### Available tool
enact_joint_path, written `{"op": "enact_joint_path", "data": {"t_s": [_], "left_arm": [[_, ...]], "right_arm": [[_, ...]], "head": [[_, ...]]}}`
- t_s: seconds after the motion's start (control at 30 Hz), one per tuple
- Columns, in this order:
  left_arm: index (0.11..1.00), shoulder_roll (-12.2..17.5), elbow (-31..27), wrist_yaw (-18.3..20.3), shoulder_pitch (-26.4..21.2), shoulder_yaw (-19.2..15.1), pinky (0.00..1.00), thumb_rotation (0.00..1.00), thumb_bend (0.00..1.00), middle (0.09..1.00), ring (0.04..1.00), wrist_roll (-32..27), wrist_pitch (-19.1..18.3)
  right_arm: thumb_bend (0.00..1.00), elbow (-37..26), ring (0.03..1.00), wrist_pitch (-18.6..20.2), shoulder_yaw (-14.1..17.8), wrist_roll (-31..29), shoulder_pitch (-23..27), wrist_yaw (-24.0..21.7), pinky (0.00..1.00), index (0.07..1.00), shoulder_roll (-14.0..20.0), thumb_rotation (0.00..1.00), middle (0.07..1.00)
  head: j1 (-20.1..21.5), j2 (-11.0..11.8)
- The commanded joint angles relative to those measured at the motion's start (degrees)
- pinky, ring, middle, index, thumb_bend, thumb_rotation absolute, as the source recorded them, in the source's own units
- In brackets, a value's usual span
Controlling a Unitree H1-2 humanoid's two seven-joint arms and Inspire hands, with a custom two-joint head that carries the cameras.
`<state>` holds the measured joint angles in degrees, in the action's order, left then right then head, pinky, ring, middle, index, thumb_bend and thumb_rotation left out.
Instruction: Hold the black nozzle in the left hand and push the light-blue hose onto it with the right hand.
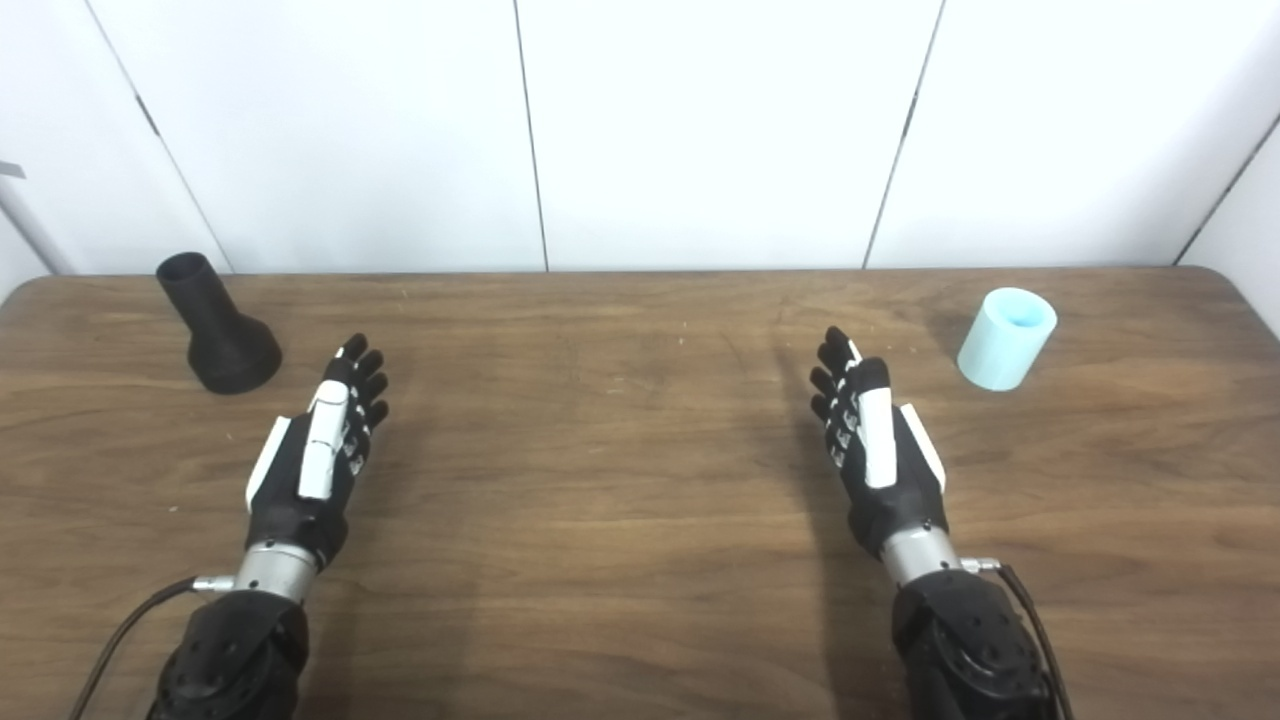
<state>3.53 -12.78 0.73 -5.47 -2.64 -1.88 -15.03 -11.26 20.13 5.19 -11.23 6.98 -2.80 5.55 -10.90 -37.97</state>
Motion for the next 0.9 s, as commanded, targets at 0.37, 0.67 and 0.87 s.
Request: {"op": "enact_joint_path", "data": {"t_s": [0.37,0.67,0.87], "left_arm": [[0.981,-3.57,4.75,-1.83,-1.46,2.18,1.00,1.00,0.43,0.980,0.986,2.68,7.22],[0.980,-4.72,7.63,-2.24,-1.77,2.49,1.00,1.00,0.43,0.987,0.998,2.20,9.37],[0.999,-4.95,9.71,-2.13,-1.93,3.05,1.00,1.00,0.42,0.999,1.000,2.59,10.83]], "right_arm": [[0.73,7.18,1.000,-8.59,2.45,-1.89,0.82,-4.54,1.00,1.000,4.28,1.00,1.000],[0.75,12.47,0.978,-11.97,2.97,-2.12,1.23,-4.85,0.97,1.000,5.13,1.00,0.978],[0.77,16.40,0.999,-16.14,3.26,-3.54,1.26,-7.46,0.99,1.000,6.22,1.00,0.999]], "head": [[-10.07,7.75],[-12.61,11.89],[-13.63,14.83]]}}
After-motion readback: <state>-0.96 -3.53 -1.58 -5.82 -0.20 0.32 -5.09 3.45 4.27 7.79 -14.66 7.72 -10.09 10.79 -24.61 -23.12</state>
